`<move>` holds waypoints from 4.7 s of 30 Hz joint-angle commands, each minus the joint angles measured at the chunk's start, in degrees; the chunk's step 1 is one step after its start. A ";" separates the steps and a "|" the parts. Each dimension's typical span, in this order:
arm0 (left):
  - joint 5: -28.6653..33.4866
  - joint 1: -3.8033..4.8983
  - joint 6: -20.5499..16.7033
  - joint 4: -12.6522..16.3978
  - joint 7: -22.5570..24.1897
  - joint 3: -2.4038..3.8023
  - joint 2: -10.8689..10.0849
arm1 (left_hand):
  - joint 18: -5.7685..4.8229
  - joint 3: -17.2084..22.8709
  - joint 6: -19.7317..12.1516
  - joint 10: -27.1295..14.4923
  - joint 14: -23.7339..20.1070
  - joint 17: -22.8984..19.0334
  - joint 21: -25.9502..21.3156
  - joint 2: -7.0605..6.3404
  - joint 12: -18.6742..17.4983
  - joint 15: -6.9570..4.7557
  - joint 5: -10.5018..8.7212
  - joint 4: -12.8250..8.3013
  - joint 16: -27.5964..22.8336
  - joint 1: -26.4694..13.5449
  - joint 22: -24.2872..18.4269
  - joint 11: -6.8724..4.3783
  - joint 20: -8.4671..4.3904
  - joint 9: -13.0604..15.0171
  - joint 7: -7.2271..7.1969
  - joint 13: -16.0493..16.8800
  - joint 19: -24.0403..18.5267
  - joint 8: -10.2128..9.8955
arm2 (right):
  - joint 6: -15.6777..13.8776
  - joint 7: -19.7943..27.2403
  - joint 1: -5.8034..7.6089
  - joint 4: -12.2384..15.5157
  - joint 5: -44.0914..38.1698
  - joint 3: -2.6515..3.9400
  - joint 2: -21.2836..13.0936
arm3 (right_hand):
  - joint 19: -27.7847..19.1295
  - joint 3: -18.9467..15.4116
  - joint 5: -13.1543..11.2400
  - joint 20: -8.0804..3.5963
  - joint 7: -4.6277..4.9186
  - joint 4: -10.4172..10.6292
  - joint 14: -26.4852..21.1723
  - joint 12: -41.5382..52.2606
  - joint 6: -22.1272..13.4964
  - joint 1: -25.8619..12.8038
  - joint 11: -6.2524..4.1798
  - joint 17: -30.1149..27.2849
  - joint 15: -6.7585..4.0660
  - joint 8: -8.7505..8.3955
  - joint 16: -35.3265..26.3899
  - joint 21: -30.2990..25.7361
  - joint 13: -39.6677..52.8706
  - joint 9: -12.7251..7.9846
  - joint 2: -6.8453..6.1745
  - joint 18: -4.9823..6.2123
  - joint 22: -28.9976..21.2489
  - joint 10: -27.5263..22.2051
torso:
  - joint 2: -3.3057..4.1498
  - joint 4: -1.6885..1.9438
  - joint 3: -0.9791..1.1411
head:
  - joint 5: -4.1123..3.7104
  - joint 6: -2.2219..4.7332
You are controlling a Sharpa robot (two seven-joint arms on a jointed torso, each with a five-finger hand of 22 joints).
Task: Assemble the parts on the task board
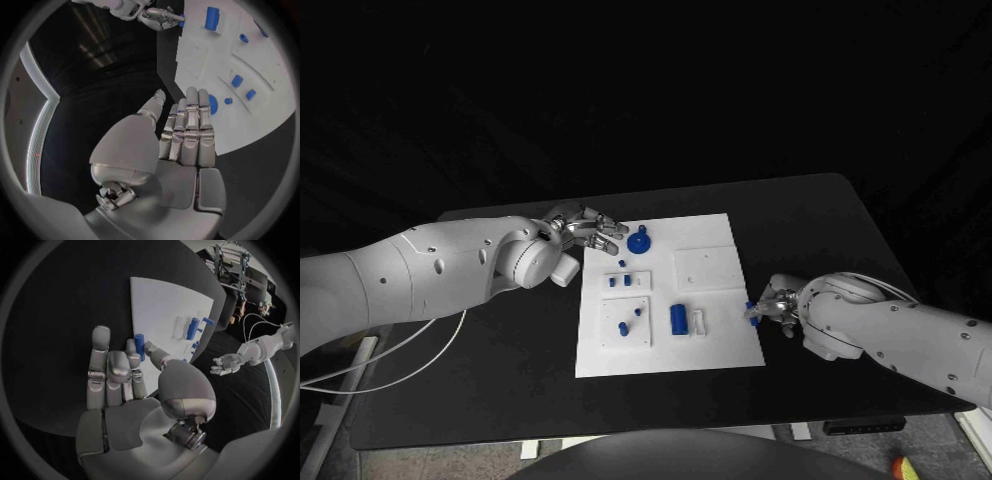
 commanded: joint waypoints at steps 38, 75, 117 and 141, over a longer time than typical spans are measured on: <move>0.11 0.03 0.63 0.39 0.55 0.04 0.12 | -1.11 0.05 -0.45 -0.41 -0.33 0.06 0.33 0.01 -0.14 -0.11 0.12 0.22 -0.24 -0.68 -0.05 -0.07 0.15 0.02 -0.07 0.00 -0.31 0.01 | -2.41 -1.51 1.05 8.19 1.57 0.82 1.64 | 0.14 -0.63 0.24 -0.56 -0.05 0.21 -0.02 -0.35 0.93 -0.55 -0.36 -0.42 -0.52 -0.17 -0.29 -0.17 -0.25 0.00 0.15 -0.92 0.22 0.31 | 0.05 0.06 0.01 | 0.75 0.14; 0.11 0.04 1.17 0.45 0.46 0.05 0.34 | -1.12 -0.02 -0.44 -0.46 -0.43 0.13 0.69 0.15 -0.14 -0.08 0.13 0.22 -0.25 -0.62 -0.82 -0.06 0.17 0.02 -0.07 0.00 -0.39 0.01 | 0.90 -3.39 -0.81 1.59 0.88 0.31 8.95 | 0.06 -1.52 0.37 -0.48 0.02 0.10 -0.10 -0.53 1.11 -1.33 -0.28 -0.86 -0.44 -0.51 -0.53 -0.27 -0.55 -0.60 0.51 -1.00 -0.03 -0.02 | 0.01 0.03 -0.01 | 1.79 -0.95; 0.11 0.04 1.28 0.28 0.19 0.05 0.35 | -1.12 -0.05 -0.50 -0.52 -0.48 0.14 0.79 0.21 -0.14 -0.08 0.19 0.28 -0.25 -0.50 -1.11 -0.05 0.18 0.02 -0.07 0.00 -0.42 0.02 | -1.93 -0.38 -1.32 0.84 1.81 -0.03 8.88 | 0.13 -16.12 0.08 0.48 2.47 14.86 -0.33 -3.51 -1.88 0.87 1.41 -1.72 0.68 -3.08 -2.73 -1.60 -4.07 -11.31 -7.69 -0.16 -1.67 -2.63 | -0.02 -0.05 0.11 | 2.14 -1.29; 0.11 0.04 1.31 0.46 0.13 0.04 0.14 | -1.12 -0.05 -0.50 -0.52 -0.48 0.14 0.79 0.21 -0.14 -0.08 0.19 0.28 -0.25 -0.50 -1.11 -0.05 0.18 0.02 -0.07 0.00 -0.42 0.02 | 2.72 2.40 -2.17 3.95 0.58 -0.39 5.59 | -0.18 -15.37 0.22 0.54 2.26 2.39 -0.29 -2.76 -0.14 6.78 1.17 -1.44 0.59 -2.69 -2.41 -1.34 -4.18 -14.34 -2.79 -0.05 -1.31 -2.41 | -0.01 -0.02 0.15 | 1.76 -1.25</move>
